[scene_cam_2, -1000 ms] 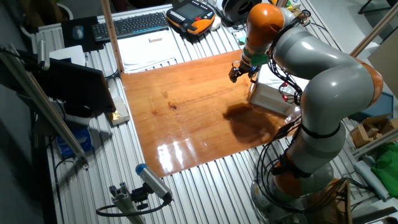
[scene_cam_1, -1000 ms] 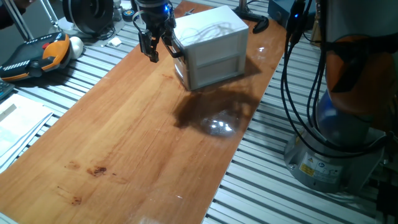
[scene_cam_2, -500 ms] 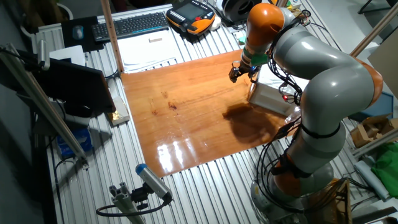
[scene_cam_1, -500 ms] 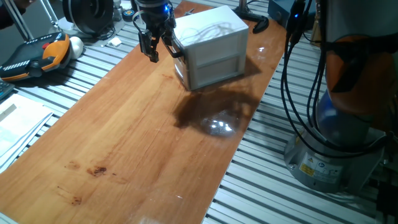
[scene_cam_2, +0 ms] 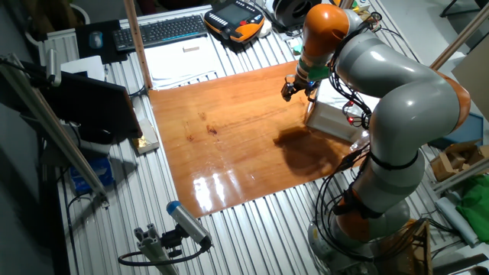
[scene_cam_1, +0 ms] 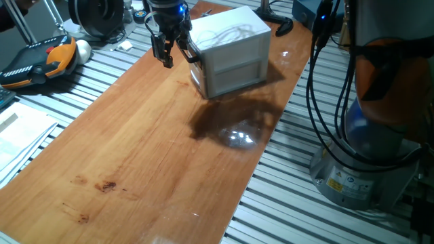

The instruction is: Grasp the handle and open the drawer

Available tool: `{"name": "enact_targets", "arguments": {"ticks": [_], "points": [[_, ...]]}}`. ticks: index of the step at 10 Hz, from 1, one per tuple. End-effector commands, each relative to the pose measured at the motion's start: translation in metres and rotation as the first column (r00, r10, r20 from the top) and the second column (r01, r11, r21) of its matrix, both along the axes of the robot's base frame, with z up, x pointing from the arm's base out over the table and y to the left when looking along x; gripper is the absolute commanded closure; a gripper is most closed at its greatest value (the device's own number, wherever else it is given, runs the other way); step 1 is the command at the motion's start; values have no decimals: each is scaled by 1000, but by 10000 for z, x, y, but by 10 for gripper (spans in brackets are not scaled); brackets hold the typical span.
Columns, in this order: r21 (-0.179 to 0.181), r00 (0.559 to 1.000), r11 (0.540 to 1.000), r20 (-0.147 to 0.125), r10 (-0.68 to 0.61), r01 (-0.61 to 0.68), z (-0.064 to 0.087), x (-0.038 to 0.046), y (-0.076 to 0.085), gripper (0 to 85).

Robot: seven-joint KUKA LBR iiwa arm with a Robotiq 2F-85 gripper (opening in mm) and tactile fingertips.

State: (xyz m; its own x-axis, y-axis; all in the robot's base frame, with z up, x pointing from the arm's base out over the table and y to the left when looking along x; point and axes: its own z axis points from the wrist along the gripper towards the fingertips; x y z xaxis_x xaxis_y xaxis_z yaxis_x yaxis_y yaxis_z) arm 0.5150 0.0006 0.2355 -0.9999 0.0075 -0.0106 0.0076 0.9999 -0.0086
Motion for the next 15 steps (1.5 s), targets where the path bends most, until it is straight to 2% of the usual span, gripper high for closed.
{"name": "enact_targets", "arguments": {"ticks": [1,11,15], "points": [[-39,996,995,22,-89,90,8,-4,4,843],[-37,995,994,22,-98,99,-2,-10,13,843],[-20,983,982,9,-185,186,-28,33,-84,843]]}}
